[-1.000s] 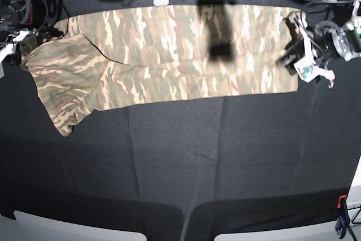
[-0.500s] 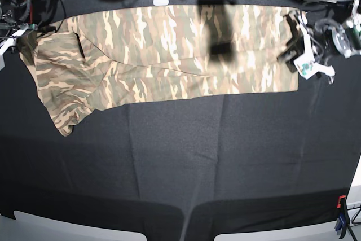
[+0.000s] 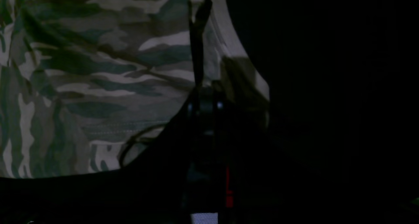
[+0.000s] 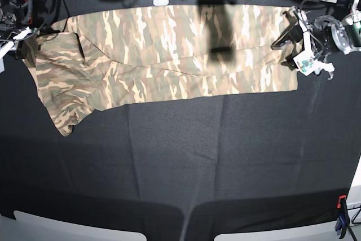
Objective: Layout the t-shirt on the table in an organized manner, then fold the t-shirt properly
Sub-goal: 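Grasp the collar edge corners with both grippers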
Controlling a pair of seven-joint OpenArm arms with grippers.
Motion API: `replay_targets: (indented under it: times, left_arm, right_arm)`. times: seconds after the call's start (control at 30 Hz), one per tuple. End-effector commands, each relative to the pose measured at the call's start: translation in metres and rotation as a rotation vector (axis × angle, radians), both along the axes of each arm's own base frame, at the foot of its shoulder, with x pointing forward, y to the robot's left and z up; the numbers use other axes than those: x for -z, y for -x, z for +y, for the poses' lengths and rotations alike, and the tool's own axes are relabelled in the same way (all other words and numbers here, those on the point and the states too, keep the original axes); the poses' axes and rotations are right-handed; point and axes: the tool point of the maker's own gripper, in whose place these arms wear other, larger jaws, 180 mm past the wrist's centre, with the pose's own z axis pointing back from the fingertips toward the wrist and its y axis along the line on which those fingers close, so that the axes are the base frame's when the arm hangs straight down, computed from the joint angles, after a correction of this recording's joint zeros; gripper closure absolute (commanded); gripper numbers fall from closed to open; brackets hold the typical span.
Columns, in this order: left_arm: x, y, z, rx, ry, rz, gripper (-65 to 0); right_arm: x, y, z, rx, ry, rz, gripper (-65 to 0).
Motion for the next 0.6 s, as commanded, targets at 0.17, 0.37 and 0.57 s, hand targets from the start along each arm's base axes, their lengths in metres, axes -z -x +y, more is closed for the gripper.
replay_targets:
  times: [0.17, 0.37, 0.57]
  left_arm:
    - [-0.003, -0.006, 0.01, 0.032, -0.075, -0.052, -26.6]
    - [-0.005, -0.007, 0.008, 0.036, -0.066, -0.069, -26.4]
    - [-0.006, -0.007, 0.007, 0.032, -0.053, -0.066, -16.2]
  right_arm:
    - [-0.013, -0.008, -0.003, -0.012, 0.014, -0.042, 0.0]
    - [-0.013, -0.008, -0.001, -0.014, 0.0, -0.048, 0.0]
    - [-0.012, -0.007, -0.001, -0.013, 0.001, -0.04, 0.0]
